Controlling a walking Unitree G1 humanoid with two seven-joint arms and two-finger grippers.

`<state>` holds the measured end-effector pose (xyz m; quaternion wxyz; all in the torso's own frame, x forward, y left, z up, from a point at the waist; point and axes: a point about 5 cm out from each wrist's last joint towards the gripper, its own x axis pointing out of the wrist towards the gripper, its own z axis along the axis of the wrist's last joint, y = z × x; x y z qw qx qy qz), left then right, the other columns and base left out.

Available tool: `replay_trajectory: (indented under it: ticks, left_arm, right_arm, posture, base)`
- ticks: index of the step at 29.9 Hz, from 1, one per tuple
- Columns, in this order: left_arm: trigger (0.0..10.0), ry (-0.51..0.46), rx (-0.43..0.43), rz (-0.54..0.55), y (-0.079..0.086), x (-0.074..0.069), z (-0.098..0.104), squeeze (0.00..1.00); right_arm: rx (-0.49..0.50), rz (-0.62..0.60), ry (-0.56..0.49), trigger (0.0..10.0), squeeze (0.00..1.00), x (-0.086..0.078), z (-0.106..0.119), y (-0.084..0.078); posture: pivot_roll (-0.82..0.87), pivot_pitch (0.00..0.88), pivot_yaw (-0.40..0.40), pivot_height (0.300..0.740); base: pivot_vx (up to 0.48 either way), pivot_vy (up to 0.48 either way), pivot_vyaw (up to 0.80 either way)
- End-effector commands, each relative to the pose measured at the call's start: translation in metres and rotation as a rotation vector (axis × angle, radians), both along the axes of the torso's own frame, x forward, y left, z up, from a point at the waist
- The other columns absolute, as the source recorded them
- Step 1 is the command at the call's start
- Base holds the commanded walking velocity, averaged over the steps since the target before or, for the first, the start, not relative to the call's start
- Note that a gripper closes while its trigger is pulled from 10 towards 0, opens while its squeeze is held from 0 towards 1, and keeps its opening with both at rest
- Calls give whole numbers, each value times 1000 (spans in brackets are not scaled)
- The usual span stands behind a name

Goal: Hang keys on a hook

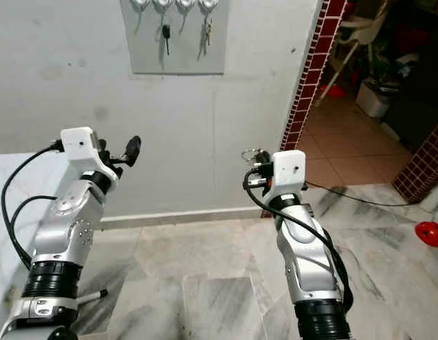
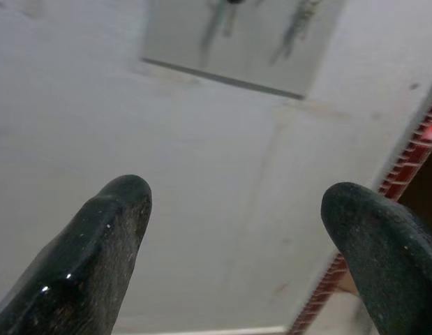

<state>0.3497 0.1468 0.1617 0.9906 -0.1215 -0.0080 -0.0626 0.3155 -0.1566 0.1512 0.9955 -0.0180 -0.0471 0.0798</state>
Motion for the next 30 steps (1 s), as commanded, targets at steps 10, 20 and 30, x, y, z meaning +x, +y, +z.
replay_trajectory:
  ticks: [10,20,30]
  left_arm:
    - [10000,-9,22,0,1,1,3,0]
    - [10000,-26,87,-20,-1,1,5,0]
    - [10000,-31,127,-36,-4,0,4,0]
  right_arm:
    - [12,0,-20,10000,0,1,6,0]
    - [17,4,-21,10000,0,0,6,1]
    - [20,2,-20,10000,0,-1,5,2]
  posture:
    - [-7,0,-22,740]
    - [-6,0,-20,740]
    - [-4,0,-19,740]
  base:
    - [318,357,0]
    - [376,234,0]
    - [480,0,0]
